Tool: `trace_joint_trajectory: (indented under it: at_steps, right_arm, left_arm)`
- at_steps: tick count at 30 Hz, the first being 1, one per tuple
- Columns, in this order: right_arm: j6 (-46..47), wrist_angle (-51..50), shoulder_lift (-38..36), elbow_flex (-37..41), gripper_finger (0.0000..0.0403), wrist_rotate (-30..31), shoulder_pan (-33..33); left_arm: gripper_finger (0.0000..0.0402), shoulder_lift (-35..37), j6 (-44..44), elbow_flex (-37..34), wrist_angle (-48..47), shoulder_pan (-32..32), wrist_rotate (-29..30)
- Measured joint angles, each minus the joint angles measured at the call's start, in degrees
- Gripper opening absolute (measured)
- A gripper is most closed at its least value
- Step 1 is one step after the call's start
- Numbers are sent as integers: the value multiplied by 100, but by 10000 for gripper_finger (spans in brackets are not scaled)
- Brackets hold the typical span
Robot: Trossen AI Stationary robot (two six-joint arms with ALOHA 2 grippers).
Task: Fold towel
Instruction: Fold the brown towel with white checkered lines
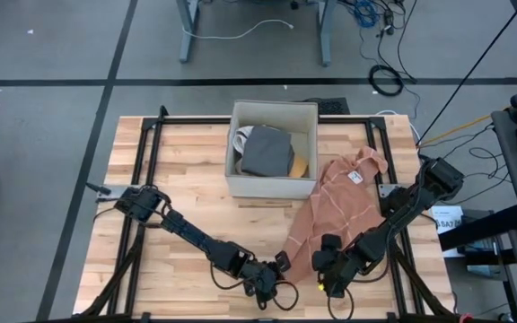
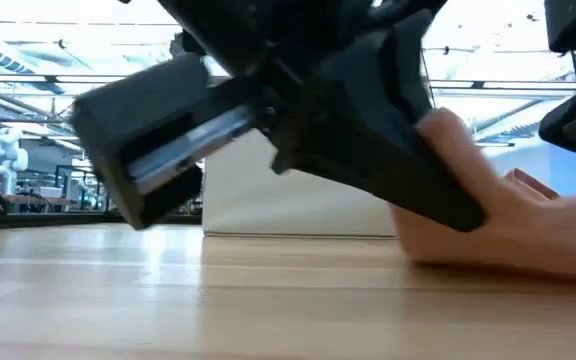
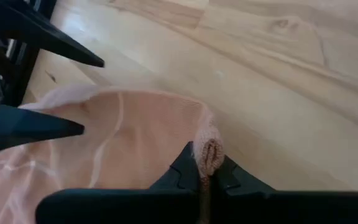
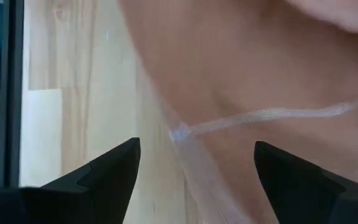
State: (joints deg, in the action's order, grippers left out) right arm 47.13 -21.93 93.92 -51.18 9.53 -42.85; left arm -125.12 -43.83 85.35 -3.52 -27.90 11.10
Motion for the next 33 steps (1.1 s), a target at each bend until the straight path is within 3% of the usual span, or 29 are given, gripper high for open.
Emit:
trace_joint_trajectory:
  at_steps: [7,16,20,33]
  right_arm:
    - [-172,275,219,0,271,-240,-4]
    - [-79,276,224,0,124,-467,-259]
    - [32,166,224,0,87,-508,-338]
    - [437,-837,222,0,82,-371,-558]
  left_arm:
    - [1,223,226,-1,-615,-57,667]
    - [1,471,824,-1,-1877,-26,1381]
    - [1,618,1200,-1,-2524,-35,1607]
    - [0,1085,2005,1,-3199,-186,1709]
